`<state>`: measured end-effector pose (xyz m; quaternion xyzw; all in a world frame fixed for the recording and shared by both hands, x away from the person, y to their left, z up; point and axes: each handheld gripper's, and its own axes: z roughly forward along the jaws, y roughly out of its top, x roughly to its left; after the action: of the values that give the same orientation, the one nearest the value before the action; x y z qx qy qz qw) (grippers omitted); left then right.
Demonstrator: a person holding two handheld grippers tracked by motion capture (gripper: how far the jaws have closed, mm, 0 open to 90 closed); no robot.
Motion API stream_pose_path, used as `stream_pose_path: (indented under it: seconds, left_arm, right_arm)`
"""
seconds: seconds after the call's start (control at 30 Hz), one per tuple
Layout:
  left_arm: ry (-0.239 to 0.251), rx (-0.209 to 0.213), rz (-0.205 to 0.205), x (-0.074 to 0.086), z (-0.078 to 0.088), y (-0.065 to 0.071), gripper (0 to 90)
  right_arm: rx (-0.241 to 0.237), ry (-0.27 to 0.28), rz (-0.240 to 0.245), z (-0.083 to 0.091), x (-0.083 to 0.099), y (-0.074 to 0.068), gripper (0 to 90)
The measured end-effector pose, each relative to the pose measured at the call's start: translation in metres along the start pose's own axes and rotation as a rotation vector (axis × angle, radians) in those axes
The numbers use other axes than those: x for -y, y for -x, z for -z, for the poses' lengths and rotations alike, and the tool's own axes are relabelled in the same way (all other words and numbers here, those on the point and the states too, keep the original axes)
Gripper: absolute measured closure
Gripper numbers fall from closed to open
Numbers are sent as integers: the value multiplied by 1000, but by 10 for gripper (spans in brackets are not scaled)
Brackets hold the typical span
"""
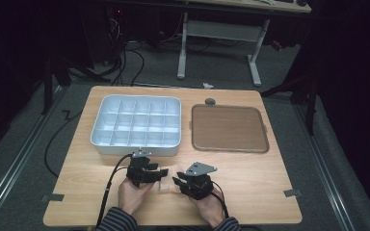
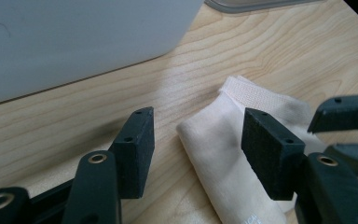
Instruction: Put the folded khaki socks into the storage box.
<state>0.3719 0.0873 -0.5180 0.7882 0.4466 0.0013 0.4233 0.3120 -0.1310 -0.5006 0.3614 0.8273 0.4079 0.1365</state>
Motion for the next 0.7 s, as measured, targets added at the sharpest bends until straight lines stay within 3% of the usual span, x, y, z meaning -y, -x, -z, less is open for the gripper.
stream_pose_path:
  seconds: [0.2,0.43,0.7]
  left_arm:
    - [-11,7,22,-1,-4,-4,451]
    - [-24,33,35,0,-5,-4,532]
    - [-27,49,62,4,-4,-4,540]
  right_arm:
    - [-6,-24,10,-7,-4,-4,772]
    - [12,-54,11,-13,-4,-1,814]
    - [22,-66,6,-17,1,2,836]
